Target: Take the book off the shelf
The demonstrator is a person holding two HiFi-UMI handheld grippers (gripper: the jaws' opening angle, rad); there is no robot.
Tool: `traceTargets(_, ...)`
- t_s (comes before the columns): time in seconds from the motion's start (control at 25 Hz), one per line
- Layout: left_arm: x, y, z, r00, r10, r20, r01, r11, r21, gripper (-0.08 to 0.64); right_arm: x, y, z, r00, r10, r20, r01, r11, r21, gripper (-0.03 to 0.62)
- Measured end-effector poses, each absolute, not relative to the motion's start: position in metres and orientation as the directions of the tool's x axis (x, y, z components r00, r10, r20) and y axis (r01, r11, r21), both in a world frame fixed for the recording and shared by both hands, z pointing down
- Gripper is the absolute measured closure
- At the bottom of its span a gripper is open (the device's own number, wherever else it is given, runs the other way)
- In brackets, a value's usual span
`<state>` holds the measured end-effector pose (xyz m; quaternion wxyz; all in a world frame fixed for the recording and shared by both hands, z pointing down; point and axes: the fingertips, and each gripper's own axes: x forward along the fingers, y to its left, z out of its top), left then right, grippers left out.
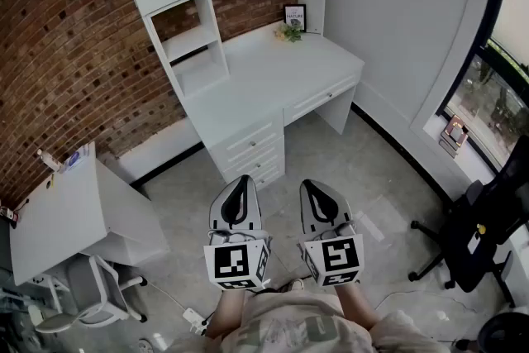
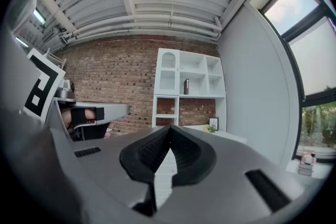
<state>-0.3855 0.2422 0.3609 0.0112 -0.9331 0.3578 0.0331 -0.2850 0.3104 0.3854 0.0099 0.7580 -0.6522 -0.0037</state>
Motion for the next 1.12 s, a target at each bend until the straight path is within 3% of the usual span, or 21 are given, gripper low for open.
traceTargets(1.12,-0.350,0.253,0.362,0.779,-0.625,-0.050,-0.627,-0.779,-0.032,0.548,-0.258,0.333,0.384,0.149,-0.989,-0.021,-0.988,-0.148,-0.042,0.577)
